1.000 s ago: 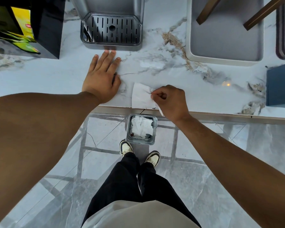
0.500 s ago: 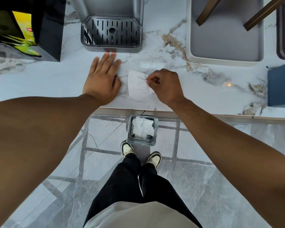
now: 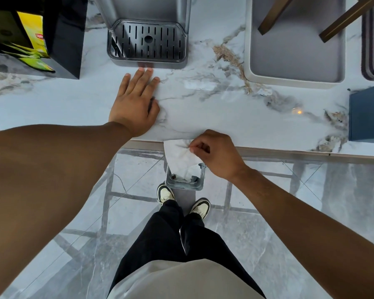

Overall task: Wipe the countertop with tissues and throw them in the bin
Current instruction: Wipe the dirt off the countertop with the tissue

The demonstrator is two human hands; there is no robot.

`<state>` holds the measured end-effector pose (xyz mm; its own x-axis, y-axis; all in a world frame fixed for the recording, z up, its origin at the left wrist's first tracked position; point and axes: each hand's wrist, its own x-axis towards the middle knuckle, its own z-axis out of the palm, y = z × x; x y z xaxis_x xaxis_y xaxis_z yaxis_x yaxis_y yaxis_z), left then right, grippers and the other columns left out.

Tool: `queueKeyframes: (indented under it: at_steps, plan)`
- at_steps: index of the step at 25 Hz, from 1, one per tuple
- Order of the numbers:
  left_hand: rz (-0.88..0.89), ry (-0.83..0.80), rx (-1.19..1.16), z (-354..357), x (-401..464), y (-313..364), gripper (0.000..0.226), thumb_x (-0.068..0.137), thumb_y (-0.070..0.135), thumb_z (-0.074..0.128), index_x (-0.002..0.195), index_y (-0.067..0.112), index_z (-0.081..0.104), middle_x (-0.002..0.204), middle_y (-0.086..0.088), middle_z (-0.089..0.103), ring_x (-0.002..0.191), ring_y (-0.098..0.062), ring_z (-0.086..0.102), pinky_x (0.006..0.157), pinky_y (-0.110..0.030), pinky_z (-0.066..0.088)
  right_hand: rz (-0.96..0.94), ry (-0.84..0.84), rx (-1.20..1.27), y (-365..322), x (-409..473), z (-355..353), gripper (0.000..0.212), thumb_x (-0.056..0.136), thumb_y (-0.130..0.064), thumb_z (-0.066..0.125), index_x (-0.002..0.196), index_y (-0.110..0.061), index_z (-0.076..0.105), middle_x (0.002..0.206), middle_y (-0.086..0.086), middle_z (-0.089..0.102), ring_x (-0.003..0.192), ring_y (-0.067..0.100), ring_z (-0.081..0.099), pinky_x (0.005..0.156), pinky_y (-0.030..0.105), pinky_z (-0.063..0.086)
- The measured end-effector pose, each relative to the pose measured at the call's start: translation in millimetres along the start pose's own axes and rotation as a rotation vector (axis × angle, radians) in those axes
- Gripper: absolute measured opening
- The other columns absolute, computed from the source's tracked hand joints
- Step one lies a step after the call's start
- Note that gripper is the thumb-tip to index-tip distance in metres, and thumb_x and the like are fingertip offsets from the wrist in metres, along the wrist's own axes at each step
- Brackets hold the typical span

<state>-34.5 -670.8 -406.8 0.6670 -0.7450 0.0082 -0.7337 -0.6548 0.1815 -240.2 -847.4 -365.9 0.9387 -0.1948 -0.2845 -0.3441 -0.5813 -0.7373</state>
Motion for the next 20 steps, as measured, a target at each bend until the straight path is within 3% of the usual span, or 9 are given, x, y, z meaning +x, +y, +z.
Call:
queueKeyframes:
  at_steps: [2,6,9,14,20]
  plan:
    - [0.003,-0.002,-0.009,-0.2,0.3,0.2,0.059,0.098,0.034,0.031,0.153,0.011,0.031,0.165,-0.011,0.022,0.154,-0.028,0.013,0.125,-0.049,0.009,0.039,-0.004,0.088,-3.4,-0.3,-7.3,0.004,0.084,-0.017,0.074,0.087,-0.02,0.076,0.084,-0.001,0.068,0.069,0.007,0.061,0.07,0.019,0.048]
    - [-0.003,-0.002,-0.004,-0.2,0.3,-0.8,0.059,0.098,0.034,0.032,0.152,0.011,0.032,0.165,-0.011,0.022,0.154,-0.028,0.013,0.125,-0.049,0.008,0.039,0.29,0.119,-8.6,42.1,-36.1,0.004,0.083,-0.019,0.074,0.086,-0.019,0.076,0.08,-0.004,0.071,0.064,0.0,0.058,0.068,0.017,0.048]
    - [-0.003,0.003,-0.001,0.7,0.1,-0.6,0.058,0.098,0.033,0.033,0.152,0.012,0.032,0.164,-0.011,0.023,0.154,-0.028,0.013,0.125,-0.049,0.009,0.032,0.396,0.029,-11.8,92.2,-50.5,0.007,0.085,-0.017,0.069,0.084,-0.014,0.075,0.082,0.002,0.072,0.074,0.012,0.064,0.074,0.025,0.051]
    - [-0.006,0.002,-0.001,1.4,0.3,-1.6,0.058,0.098,0.033,0.033,0.152,0.012,0.032,0.164,-0.01,0.023,0.154,-0.027,0.014,0.125,-0.049,0.009,0.018,0.343,-0.13,-6.0,111.9,-32.8,0.008,0.089,-0.009,0.062,0.089,-0.008,0.07,0.093,0.01,0.065,0.084,0.019,0.061,0.078,0.021,0.044]
    - [-0.005,-0.012,-0.001,-1.2,1.2,-0.1,0.06,0.097,0.034,0.032,0.153,0.011,0.032,0.165,-0.011,0.022,0.154,-0.027,0.013,0.125,-0.049,0.009,-0.144,0.145,-0.107,-10.8,36.0,6.4,0.008,0.089,-0.007,0.065,0.093,-0.008,0.071,0.09,0.012,0.061,0.077,0.019,0.058,0.078,0.028,0.046]
